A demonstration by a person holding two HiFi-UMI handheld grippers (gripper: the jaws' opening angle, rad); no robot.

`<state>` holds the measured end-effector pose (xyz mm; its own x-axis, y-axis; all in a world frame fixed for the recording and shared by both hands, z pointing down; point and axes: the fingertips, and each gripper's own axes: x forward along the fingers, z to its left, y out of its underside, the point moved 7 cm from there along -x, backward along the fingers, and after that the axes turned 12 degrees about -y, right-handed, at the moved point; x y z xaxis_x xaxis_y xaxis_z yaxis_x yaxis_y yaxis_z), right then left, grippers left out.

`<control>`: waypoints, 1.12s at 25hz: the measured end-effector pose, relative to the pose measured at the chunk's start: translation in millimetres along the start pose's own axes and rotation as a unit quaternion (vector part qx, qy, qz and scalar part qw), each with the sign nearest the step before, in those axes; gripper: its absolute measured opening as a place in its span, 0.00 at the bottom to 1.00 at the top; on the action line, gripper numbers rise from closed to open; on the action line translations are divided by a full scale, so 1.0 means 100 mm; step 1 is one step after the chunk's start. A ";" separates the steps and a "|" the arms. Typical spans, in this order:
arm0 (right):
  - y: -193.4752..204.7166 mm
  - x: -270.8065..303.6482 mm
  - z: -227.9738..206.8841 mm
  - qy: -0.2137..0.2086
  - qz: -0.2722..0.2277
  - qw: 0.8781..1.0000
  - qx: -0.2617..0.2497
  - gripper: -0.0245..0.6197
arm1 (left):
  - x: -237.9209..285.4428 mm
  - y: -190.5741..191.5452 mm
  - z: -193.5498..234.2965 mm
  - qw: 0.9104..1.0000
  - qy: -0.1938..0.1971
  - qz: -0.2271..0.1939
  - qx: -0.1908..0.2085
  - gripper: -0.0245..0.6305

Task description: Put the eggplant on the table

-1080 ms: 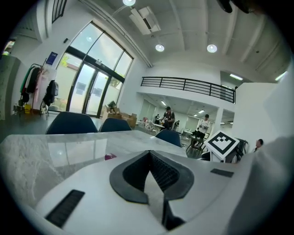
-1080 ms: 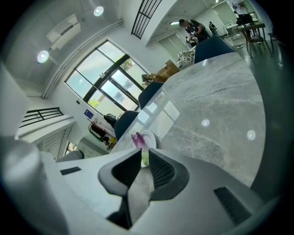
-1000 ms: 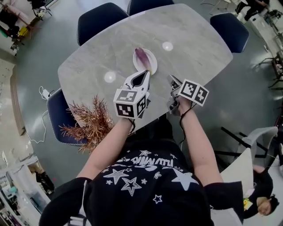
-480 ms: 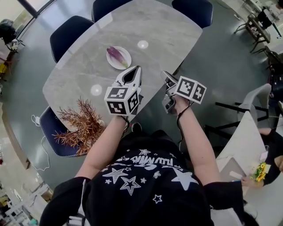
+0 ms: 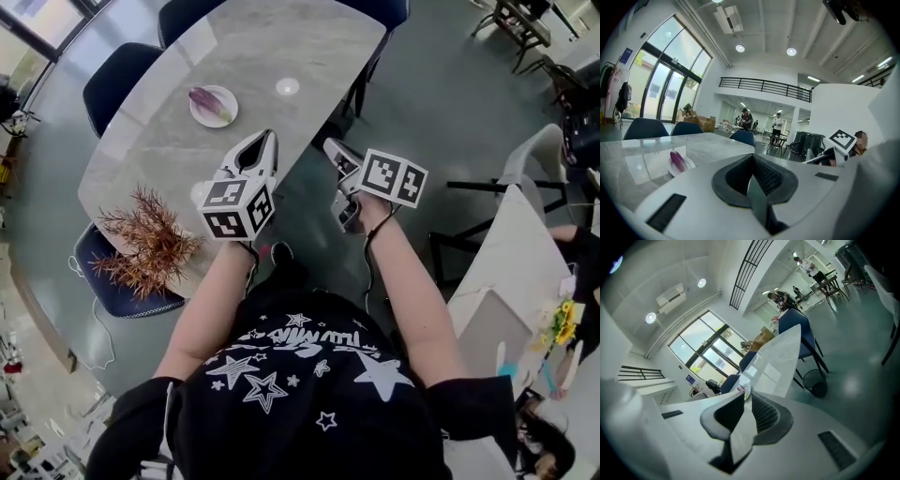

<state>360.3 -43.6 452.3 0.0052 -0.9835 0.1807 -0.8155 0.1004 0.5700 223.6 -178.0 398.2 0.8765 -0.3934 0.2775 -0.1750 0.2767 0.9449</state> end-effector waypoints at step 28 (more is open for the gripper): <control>1.13 -0.95 0.82 -0.083 0.032 0.996 -0.030 0.12 | -1.87 0.51 -0.31 0.998 -0.055 -0.016 0.017 0.05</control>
<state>220.3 48.5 433.8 -0.1456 -0.9855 0.0871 -0.7750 0.1683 0.6091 65.0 -63.0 388.9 0.8273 -0.4967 0.2624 -0.1642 0.2328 0.9586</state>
